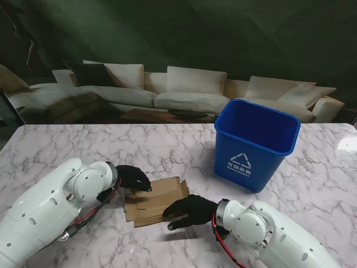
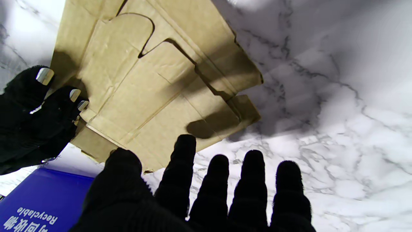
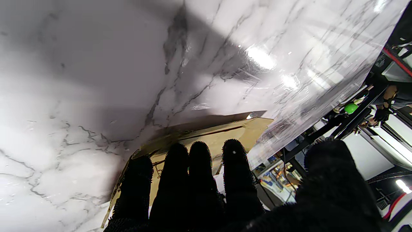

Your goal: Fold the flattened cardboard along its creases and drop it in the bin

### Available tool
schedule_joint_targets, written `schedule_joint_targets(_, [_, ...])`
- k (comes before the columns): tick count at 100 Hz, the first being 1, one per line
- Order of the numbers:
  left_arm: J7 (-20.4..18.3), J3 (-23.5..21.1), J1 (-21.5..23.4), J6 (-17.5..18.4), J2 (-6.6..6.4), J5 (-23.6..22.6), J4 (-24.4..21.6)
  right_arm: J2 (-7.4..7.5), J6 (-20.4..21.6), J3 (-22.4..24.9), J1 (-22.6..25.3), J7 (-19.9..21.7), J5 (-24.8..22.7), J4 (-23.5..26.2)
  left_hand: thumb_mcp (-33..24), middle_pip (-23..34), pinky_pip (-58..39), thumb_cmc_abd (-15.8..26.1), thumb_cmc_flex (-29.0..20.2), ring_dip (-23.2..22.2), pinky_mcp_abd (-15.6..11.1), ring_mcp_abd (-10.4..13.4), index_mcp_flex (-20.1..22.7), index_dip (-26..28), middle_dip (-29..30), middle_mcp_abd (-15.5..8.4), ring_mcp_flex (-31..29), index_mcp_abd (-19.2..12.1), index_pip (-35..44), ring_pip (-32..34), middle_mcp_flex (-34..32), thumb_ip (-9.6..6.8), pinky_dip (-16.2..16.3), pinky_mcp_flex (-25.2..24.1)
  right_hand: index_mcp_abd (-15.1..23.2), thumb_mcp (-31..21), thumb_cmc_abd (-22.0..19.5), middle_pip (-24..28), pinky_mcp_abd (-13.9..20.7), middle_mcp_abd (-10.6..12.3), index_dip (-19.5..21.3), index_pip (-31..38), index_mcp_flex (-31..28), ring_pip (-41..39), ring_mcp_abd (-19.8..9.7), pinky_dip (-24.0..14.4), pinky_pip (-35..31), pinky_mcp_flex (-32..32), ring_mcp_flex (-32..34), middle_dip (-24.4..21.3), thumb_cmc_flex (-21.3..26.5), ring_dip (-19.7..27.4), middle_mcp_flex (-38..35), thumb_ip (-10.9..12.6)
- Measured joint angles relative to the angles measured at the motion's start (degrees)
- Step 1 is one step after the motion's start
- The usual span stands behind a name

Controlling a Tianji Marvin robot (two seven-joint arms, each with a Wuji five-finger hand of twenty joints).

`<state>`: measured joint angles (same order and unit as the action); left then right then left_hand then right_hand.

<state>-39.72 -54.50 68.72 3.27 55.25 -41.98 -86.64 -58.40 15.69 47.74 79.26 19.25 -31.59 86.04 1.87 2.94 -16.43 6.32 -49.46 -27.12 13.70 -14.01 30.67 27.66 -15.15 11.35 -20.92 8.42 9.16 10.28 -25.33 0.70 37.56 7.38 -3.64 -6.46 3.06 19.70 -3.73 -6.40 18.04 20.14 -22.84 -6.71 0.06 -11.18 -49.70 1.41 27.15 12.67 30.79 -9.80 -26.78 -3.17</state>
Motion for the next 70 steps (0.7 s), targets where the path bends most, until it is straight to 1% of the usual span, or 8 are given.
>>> schedule_joint_targets(16, [1.3, 1.0, -0.7, -1.0, 0.07, 0.8, 0.3, -0.1, -0.4, -0.8, -0.8, -0.5, 0.1, -0.7, 0.0, -0.2, -7.4, -0.5, 0.0, -1.4, 0.0, -0.7, -9.8, -2.3, -0.5, 2.4, 0.0, 2.3, -4.3, 0.4, 4.1, 0.0, 0.7, -0.8, 0.0, 0.0, 0.0, 0.0, 1.6, 0.2, 0.0, 0.0, -0.6, 0.0, -1.0, 0.0, 0.0, -0.6, -0.6, 0.0, 0.0, 0.0, 0.2, 0.0])
schedule_joint_targets(20, [1.7, 1.7, -1.2, -1.6, 0.1, 1.3, 0.7, -0.13, -0.5, -0.9, -0.9, -0.5, 0.2, -0.8, 0.0, -0.4, -10.3, -0.5, 0.0, -1.8, 0.0, -0.8, -12.0, -3.4, -0.3, 2.9, 0.0, 3.0, -4.9, 0.6, 5.1, 0.0, -0.6, -1.3, 0.0, 0.1, 0.0, 0.0, 1.7, 0.2, 0.0, 0.0, -0.6, 0.0, -1.0, 0.0, 0.0, -0.7, -0.7, 0.0, 0.0, 0.0, 0.3, 0.0])
schedule_joint_targets(26, [2.4, 2.8, -2.1, -2.6, 0.21, 2.5, 1.3, -0.18, -0.6, -1.2, -1.2, -0.6, 0.3, -1.0, 0.0, -0.2, -13.0, -0.6, 0.0, -1.8, 0.0, -1.1, -13.9, -4.1, 0.1, 4.0, 0.0, 4.6, -5.8, 0.7, 5.4, 0.0, -1.9, -1.7, 0.0, 0.1, 0.0, 0.0, 1.9, 0.2, 0.0, 0.0, -0.6, 0.0, -1.1, 0.0, 0.0, -0.7, -0.8, 0.0, 0.0, 0.0, 0.3, 0.0])
schedule_joint_targets(39, [4.0, 5.7, -4.2, -5.8, 0.62, 5.8, 3.2, -0.3, -0.9, -1.3, -1.4, -0.6, 0.3, -1.1, 0.2, -0.2, -15.0, -1.2, 0.1, -1.8, 0.0, -2.1, -18.7, -4.8, 0.1, 4.9, 0.0, 9.5, -7.1, 0.9, 5.4, 0.0, -2.1, -2.2, 0.0, 0.6, 0.0, 0.0, 2.0, 0.3, 0.0, -0.5, -0.6, 0.1, -1.2, 0.0, 0.0, -0.7, -0.8, 0.0, 0.1, 0.0, 0.3, 0.0])
schedule_joint_targets(42, [4.3, 6.8, -5.0, -6.7, 0.72, 6.6, 3.9, -0.32, -0.9, -1.4, -1.4, -0.7, 0.3, -1.1, 0.2, -0.2, -15.5, -1.2, 0.1, -1.8, 0.0, -2.1, -18.7, -4.8, 0.1, 5.4, 0.0, 10.2, -7.2, 0.9, 5.4, 0.0, -2.6, -2.2, 0.0, 0.8, 0.0, 0.0, 2.0, 0.3, 0.0, -0.5, -0.6, 0.1, -1.2, 0.0, 0.0, -0.7, -0.8, 0.0, 0.1, 0.0, 0.3, 0.0])
schedule_joint_targets(55, [4.3, 11.9, -8.9, -9.7, 1.1, 9.9, 7.0, -0.35, -1.0, -1.6, -1.6, -0.8, 0.2, -1.2, 0.3, -0.4, -16.4, -2.6, 0.1, -1.8, 0.0, -2.3, -18.7, -4.8, 0.1, 5.5, 0.0, 11.5, -7.2, 1.3, 4.9, 0.0, -3.4, -2.2, 0.0, 0.9, 0.0, 0.0, 2.3, 0.3, 0.0, -0.5, -0.6, 0.8, -1.3, 0.0, 0.0, -1.4, -1.1, 0.0, 0.1, 0.0, 0.6, 0.0])
schedule_joint_targets(61, [4.1, 12.7, -9.9, -10.1, 1.4, 10.5, 7.8, -0.35, -1.2, -1.9, -1.8, -0.8, 0.1, -1.3, 0.3, -0.7, -18.2, -2.6, 0.1, -1.8, 0.0, -2.7, -18.7, -4.8, -0.7, 5.5, -0.2, 11.7, -7.1, 2.1, 3.1, 0.0, -4.1, -2.2, 0.0, 0.9, 0.0, 0.0, 2.6, 0.3, 0.0, -0.5, -0.6, 1.1, -1.4, 0.0, 0.0, -1.6, -1.4, 0.0, 0.1, 0.0, 1.0, 0.0])
schedule_joint_targets(70, [4.0, 13.0, -10.4, -10.5, 1.65, 11.2, 8.0, -0.35, -1.3, -2.2, -2.1, -0.8, 0.0, -1.4, 0.2, 0.9, -21.0, -3.6, 0.1, -2.9, 0.0, -2.9, -18.7, -4.8, -3.2, 5.4, -1.3, 11.9, -6.7, 3.9, 0.1, 0.0, -4.5, -2.1, -0.1, 0.9, 0.0, 0.0, 2.9, 0.3, 0.0, -0.5, -0.6, 1.5, -1.6, 0.0, 0.0, -1.7, -1.5, 0.0, 0.1, 0.0, 1.1, 0.0])
